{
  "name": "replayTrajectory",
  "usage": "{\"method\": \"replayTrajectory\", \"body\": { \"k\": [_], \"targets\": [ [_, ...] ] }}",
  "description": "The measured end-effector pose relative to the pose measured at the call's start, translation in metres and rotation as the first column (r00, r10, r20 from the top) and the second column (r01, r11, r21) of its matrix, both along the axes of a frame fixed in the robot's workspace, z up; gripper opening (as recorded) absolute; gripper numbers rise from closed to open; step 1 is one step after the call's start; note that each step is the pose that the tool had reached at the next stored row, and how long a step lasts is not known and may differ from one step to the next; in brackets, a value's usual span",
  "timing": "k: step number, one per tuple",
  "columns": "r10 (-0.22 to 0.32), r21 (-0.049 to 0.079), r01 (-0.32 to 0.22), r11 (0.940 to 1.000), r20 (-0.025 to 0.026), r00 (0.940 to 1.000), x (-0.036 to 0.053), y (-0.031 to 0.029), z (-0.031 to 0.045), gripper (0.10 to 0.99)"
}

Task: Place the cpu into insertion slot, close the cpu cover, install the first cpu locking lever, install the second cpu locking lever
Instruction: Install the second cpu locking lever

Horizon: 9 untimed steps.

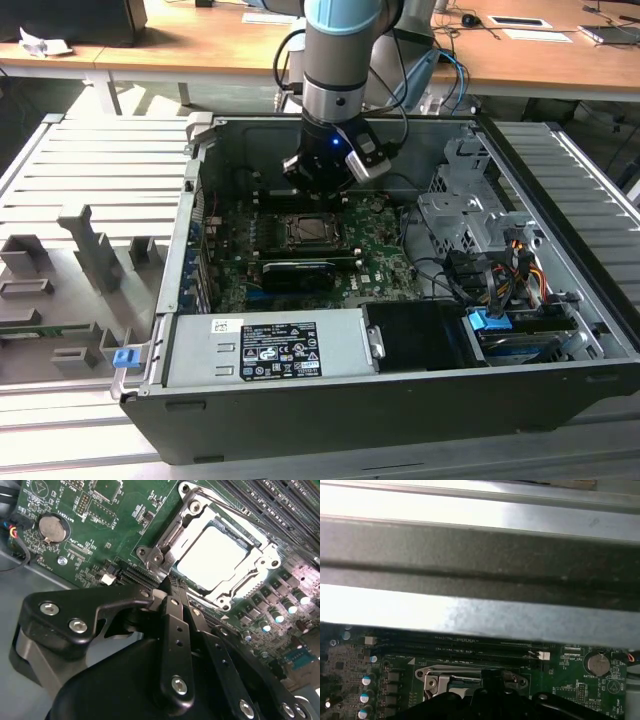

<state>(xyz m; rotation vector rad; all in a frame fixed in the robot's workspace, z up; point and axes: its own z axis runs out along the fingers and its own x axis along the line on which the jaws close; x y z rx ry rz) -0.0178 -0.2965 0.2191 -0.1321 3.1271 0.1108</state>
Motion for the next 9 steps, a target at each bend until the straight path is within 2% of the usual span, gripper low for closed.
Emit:
{"method": "replayTrajectory", "body": {
  "k": [3, 9],
  "targets": [
    [0.000, -0.001, 0.000, 1.0000, -0.0001, 1.0000, 0.0000, -0.0034, 0.0000, 0.106],
    [0.000, 0.000, 0.000, 1.0000, -0.0001, 1.0000, 0.0000, -0.0178, -0.0003, 0.106]
  ]
}}
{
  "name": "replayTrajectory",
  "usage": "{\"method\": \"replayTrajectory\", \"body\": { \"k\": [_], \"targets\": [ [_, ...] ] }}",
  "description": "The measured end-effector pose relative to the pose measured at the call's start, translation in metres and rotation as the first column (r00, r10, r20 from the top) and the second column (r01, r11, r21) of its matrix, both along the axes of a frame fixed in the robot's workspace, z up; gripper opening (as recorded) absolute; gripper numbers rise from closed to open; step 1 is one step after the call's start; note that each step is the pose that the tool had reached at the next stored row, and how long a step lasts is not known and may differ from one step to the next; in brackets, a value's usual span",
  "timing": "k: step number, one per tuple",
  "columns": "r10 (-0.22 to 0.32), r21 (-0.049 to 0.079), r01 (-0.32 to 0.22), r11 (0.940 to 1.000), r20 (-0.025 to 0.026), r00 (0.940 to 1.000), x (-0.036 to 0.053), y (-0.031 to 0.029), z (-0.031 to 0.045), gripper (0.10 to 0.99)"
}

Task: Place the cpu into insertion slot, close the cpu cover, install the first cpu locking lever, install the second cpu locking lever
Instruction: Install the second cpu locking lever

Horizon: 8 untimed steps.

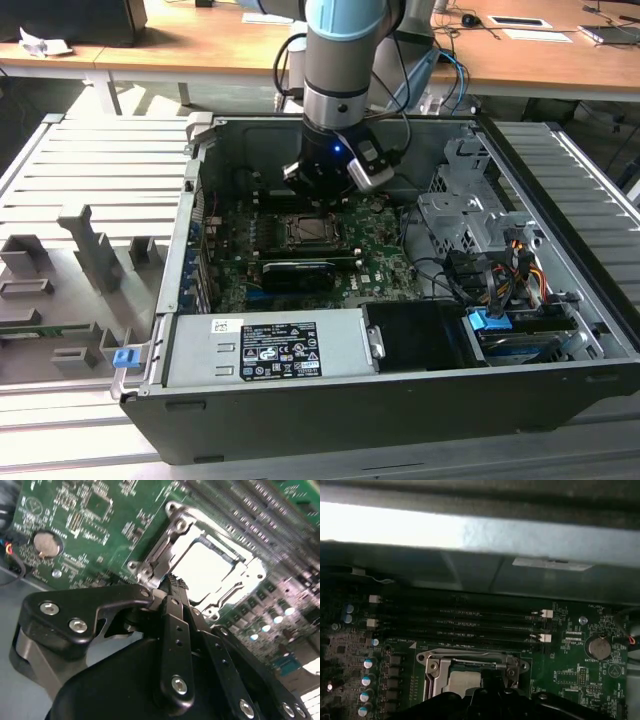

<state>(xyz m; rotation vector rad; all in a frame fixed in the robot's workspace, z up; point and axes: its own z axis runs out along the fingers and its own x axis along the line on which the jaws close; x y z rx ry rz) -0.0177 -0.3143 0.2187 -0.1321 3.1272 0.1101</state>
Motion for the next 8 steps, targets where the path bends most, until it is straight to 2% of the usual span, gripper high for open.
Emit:
{"method": "replayTrajectory", "body": {
  "k": [3, 7, 8],
  "targets": [
    [0.000, 0.000, 0.000, 1.0000, -0.0001, 1.0000, -0.0001, -0.0020, 0.0010, 0.106],
    [0.000, -0.001, 0.000, 1.0000, 0.0001, 1.0000, 0.0000, -0.0022, 0.0067, 0.106],
    [0.000, -0.001, 0.000, 1.0000, 0.0000, 1.0000, -0.0003, -0.0039, 0.0068, 0.106]
  ]
}}
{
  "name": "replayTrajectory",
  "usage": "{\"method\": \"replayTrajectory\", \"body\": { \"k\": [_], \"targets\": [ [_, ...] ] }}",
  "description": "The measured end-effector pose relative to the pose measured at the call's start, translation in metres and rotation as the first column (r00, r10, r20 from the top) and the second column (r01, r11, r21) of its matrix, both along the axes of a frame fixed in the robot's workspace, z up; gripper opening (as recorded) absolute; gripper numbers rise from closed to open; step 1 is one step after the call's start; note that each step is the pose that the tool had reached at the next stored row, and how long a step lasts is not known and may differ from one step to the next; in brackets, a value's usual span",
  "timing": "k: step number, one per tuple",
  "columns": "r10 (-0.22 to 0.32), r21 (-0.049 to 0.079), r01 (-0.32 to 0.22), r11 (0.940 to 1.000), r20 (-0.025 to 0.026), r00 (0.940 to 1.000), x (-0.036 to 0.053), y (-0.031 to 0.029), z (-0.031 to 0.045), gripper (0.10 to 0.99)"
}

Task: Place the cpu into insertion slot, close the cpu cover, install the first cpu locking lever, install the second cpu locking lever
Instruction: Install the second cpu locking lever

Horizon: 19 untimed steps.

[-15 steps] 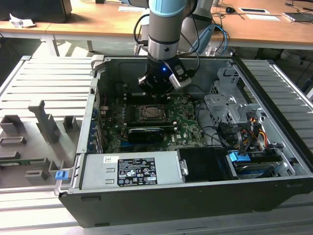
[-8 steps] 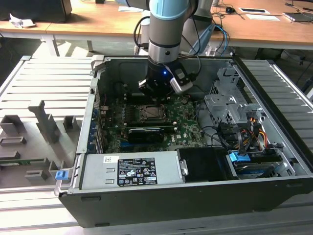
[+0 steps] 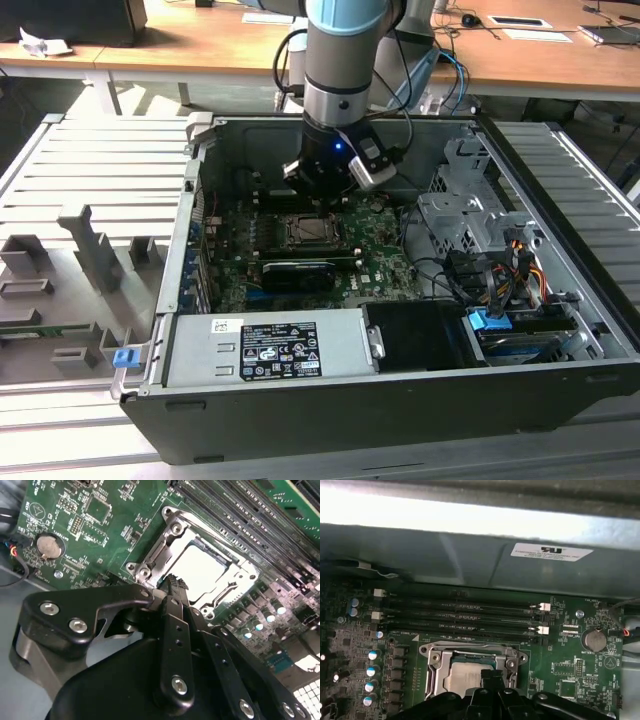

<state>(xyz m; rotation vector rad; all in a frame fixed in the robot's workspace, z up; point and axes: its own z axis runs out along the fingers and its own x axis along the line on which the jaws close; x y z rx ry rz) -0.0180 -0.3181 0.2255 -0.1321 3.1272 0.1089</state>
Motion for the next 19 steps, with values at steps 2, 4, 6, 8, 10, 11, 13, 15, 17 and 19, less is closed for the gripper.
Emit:
{"method": "replayTrajectory", "body": {
  "k": [2, 4, 6, 8, 10, 11, 13, 15, 17, 19],
  "targets": [
    [0.000, 0.000, 0.000, 1.0000, 0.0000, 1.0000, -0.0005, -0.0031, 0.0000, 0.106],
    [0.000, 0.000, 0.000, 1.0000, -0.0001, 1.0000, -0.0007, -0.0072, 0.0000, 0.106],
    [0.000, 0.000, 0.000, 1.0000, 0.0000, 1.0000, -0.0008, -0.0119, -0.0003, 0.106],
    [0.000, 0.000, 0.000, 1.0000, -0.0001, 1.0000, -0.0008, -0.0146, -0.0005, 0.106],
    [0.000, 0.000, 0.000, 1.0000, 0.0000, 1.0000, -0.0008, -0.0163, -0.0006, 0.106],
    [0.000, 0.000, 0.000, 1.0000, 0.0000, 1.0000, -0.0008, -0.0170, -0.0006, 0.106],
    [0.000, 0.000, 0.000, 1.0000, 0.0000, 1.0000, -0.0008, -0.0178, -0.0006, 0.106],
    [0.000, 0.000, 0.000, 1.0000, -0.0001, 1.0000, -0.0011, -0.0180, 0.0010, 0.106],
    [0.000, 0.000, 0.000, 1.0000, 0.0000, 1.0000, -0.0013, -0.0181, 0.0047, 0.106],
    [0.000, 0.000, 0.000, 1.0000, 0.0000, 1.0000, -0.0015, -0.0184, 0.0068, 0.106]
  ]
}}
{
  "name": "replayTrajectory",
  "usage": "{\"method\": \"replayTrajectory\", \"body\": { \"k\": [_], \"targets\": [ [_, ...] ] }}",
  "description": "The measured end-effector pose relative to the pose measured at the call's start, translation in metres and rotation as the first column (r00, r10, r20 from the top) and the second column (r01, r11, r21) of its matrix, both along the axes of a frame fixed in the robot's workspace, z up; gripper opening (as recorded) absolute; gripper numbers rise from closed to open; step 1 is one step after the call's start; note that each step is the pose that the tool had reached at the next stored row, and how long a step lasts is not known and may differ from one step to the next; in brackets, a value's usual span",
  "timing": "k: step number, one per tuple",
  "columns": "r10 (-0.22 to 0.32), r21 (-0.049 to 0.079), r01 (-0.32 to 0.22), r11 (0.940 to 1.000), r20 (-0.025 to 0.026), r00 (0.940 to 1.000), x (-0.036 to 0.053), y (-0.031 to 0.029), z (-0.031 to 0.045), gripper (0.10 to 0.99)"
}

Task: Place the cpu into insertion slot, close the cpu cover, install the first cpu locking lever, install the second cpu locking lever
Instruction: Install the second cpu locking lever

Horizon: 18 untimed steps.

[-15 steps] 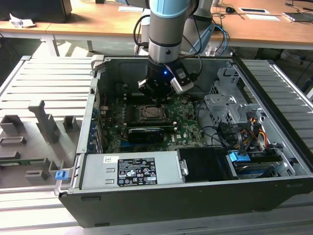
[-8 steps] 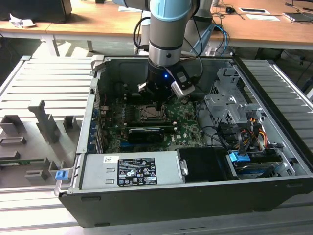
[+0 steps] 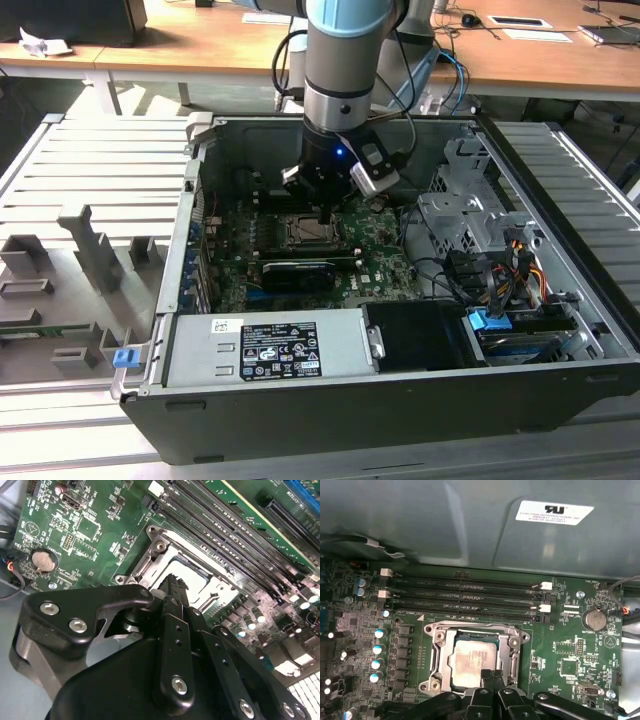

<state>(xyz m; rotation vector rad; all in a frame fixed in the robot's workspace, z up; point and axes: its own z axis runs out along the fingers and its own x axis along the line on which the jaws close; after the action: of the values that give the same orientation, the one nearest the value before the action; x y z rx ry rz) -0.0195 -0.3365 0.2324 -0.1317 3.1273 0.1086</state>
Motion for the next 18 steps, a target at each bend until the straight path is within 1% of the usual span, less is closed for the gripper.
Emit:
{"method": "replayTrajectory", "body": {
  "k": [2, 3, 4, 8, 13, 18],
  "targets": [
    [0.000, 0.000, 0.000, 1.0000, 0.0001, 1.0000, -0.0001, -0.0013, 0.0003, 0.106],
    [0.000, 0.000, 0.000, 1.0000, 0.0000, 1.0000, -0.0001, -0.0035, 0.0004, 0.106],
    [0.000, 0.000, 0.000, 1.0000, 0.0000, 1.0000, -0.0002, -0.0074, 0.0000, 0.106],
    [0.000, 0.000, 0.000, 1.0000, 0.0000, 1.0000, -0.0009, -0.0156, -0.0001, 0.106],
    [-0.001, 0.000, 0.001, 1.0000, 0.0000, 1.0000, -0.0011, -0.0199, 0.0024, 0.106],
    [-0.002, 0.000, 0.002, 1.0000, 0.0000, 1.0000, -0.0017, -0.0246, 0.0025, 0.106]
  ]
}}
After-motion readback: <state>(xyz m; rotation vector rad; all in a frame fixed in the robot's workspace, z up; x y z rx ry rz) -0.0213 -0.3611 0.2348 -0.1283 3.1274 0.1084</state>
